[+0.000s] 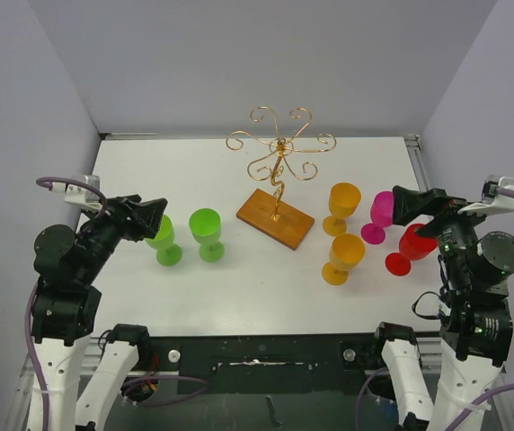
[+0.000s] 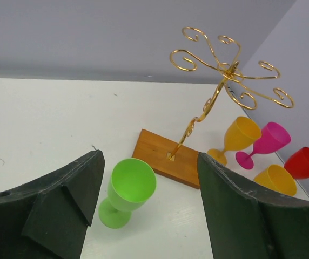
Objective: Place the wine glass upside down on the wine glass rack
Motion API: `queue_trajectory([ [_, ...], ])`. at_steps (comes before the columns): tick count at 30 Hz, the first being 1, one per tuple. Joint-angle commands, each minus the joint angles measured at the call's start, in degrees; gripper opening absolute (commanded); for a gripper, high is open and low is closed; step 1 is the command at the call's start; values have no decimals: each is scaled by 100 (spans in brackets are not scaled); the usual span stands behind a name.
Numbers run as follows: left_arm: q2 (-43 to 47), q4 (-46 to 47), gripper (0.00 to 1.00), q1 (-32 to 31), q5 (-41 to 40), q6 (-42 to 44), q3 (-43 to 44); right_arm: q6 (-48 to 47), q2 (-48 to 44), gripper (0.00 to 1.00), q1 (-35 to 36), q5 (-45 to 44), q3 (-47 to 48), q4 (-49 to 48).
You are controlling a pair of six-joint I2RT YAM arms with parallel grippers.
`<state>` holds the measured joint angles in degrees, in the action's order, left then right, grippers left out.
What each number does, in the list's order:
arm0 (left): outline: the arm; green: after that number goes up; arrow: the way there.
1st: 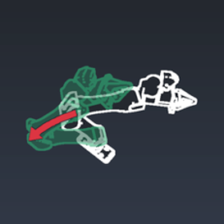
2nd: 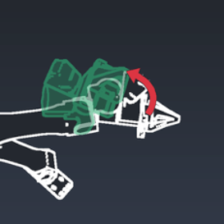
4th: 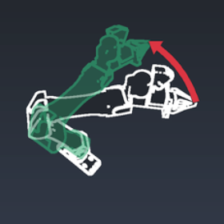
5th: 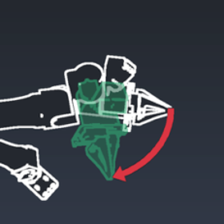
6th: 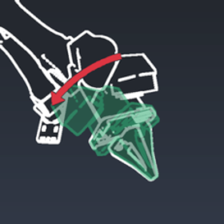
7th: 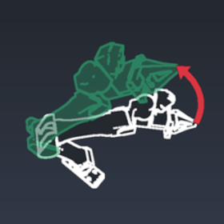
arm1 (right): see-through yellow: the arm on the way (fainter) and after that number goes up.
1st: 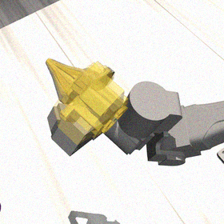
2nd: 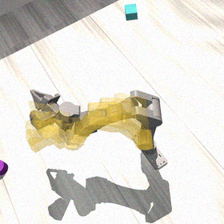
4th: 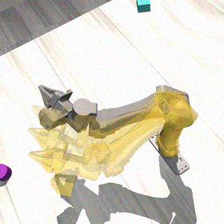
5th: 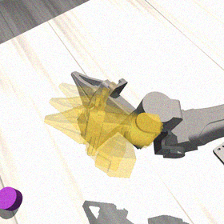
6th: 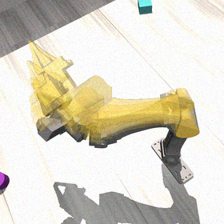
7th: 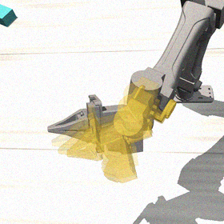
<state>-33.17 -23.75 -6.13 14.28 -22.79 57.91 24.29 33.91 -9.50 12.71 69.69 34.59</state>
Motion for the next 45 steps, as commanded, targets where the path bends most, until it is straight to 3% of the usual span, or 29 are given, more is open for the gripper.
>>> queue_trajectory([
  [1, -84, 411, 68, -117, 535, -19, -51, 188, -42, 97, -205, 554, 144, 232],
  [7, -124, 507, 68, -488, 691, 252, -120, 349, 157, 95, -299, 361, 172, 765],
  [15, -76, 701, 68, -1236, 346, 551, -357, 284, 1071, 63, -322, -108, 381, 1845],
  [21, -169, 636, 68, -1597, 145, 806, -200, 243, 1954, 50, -263, 12, 332, 1893],
  [25, -168, 790, 68, -1632, 48, 797, -229, 472, 2458, 45, 297, -284, 174, 1447],
  [28, -167, 1107, 68, -1628, 11, 670, -402, 784, 2823, 44, 1072, -1421, 206, 1240],
  [32, -310, 1426, 68, -1628, -92, 576, -495, 951, 3205, 40, 1161, -1813, 123, 859],
  [45, -735, 1926, 68, -1628, -250, 617, -610, 918, 4226, 34, 1362, -1508, -18, 171],
])
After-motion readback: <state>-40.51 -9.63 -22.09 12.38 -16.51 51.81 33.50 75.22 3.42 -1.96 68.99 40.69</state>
